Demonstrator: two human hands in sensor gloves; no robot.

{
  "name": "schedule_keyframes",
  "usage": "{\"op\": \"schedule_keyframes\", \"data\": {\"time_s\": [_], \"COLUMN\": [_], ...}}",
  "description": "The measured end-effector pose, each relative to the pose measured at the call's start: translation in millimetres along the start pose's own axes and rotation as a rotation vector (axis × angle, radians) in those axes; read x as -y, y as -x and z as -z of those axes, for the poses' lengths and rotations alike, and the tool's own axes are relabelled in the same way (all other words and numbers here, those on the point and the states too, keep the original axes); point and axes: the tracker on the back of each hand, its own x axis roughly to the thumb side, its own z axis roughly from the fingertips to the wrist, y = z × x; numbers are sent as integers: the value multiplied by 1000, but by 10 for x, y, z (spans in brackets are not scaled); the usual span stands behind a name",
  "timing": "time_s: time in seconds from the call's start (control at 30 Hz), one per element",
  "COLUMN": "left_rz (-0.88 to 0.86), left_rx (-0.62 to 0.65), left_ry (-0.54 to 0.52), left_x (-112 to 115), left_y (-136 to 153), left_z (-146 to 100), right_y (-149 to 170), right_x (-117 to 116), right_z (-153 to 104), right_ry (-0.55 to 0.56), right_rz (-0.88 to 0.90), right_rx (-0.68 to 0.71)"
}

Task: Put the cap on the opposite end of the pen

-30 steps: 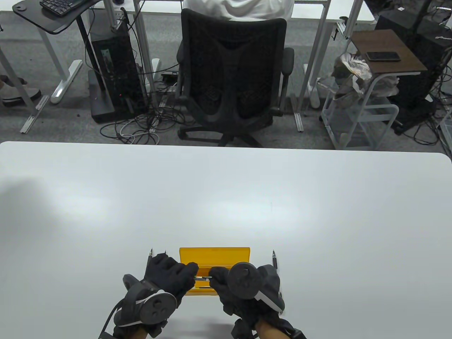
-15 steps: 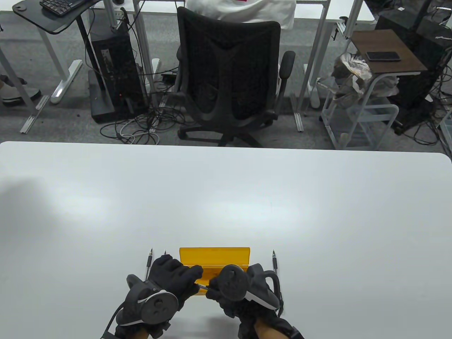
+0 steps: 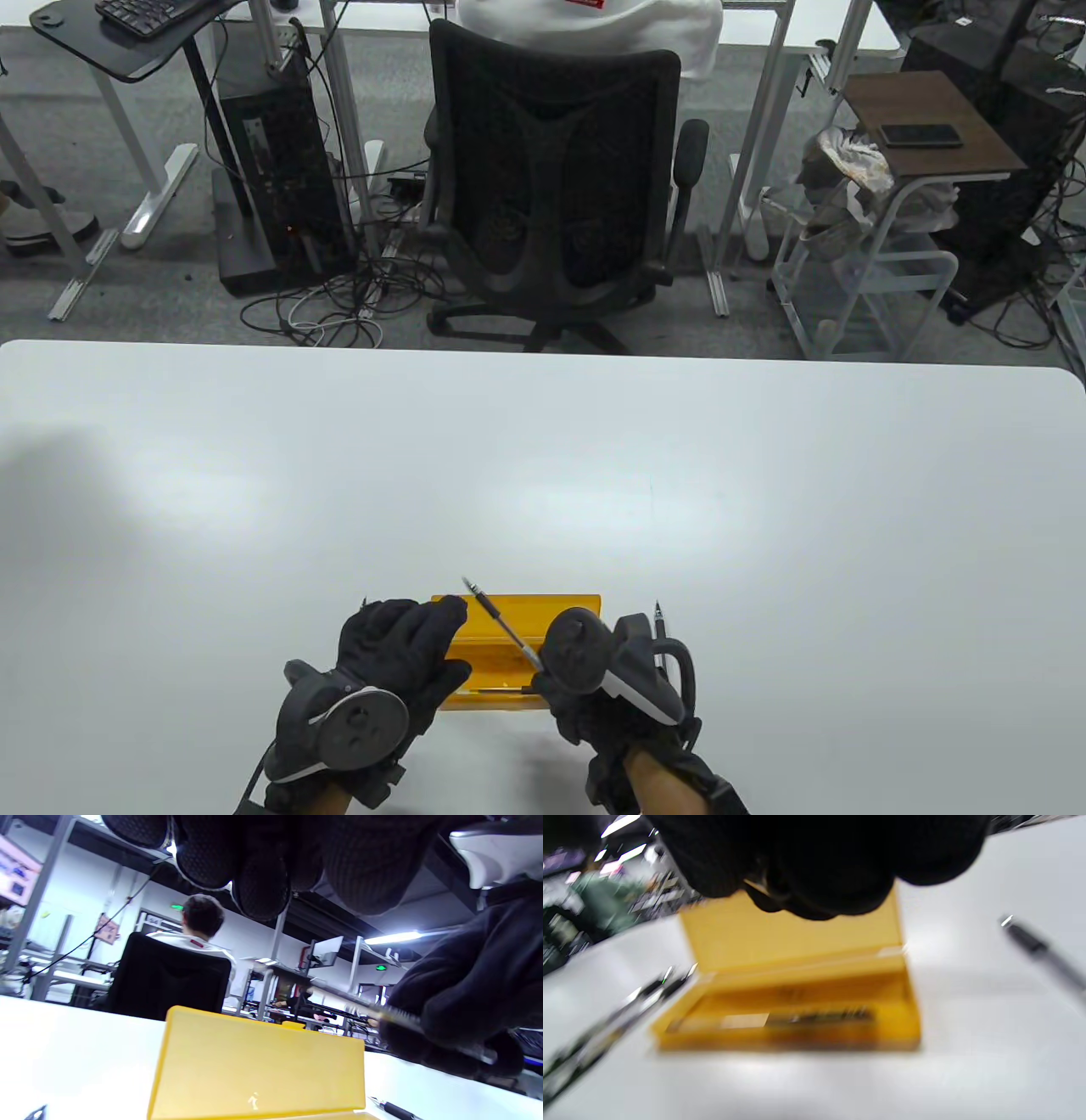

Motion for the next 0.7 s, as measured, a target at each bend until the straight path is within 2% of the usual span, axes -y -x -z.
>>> {"op": "schedule_keyframes", "data": {"time_s": [0.07, 0.17, 0.23, 0.4, 0.5, 0.7], "left_rz": [-1, 3, -1, 4, -1, -2], "left_rx": [-29, -55, -58, -62, -74, -86], "left_ry": [14, 38, 54, 77, 80, 90], "left_x": [18, 58, 82, 108, 107, 113], "left_y": [53, 76, 74, 82, 105, 118], "left_z": [-1, -1, 7, 7, 6, 5], "right_y": [144, 362, 517, 803, 899, 987], "right_x": [176, 236, 151, -164, -274, -330], "right_z": [-40, -38, 24, 152, 177, 155], "right_ry": [112, 152, 94, -123, -165, -200], "right_rz": [13, -110, -230, -433, -482, -524], "right_rx": [-99, -292, -446, -675, -733, -787]}}
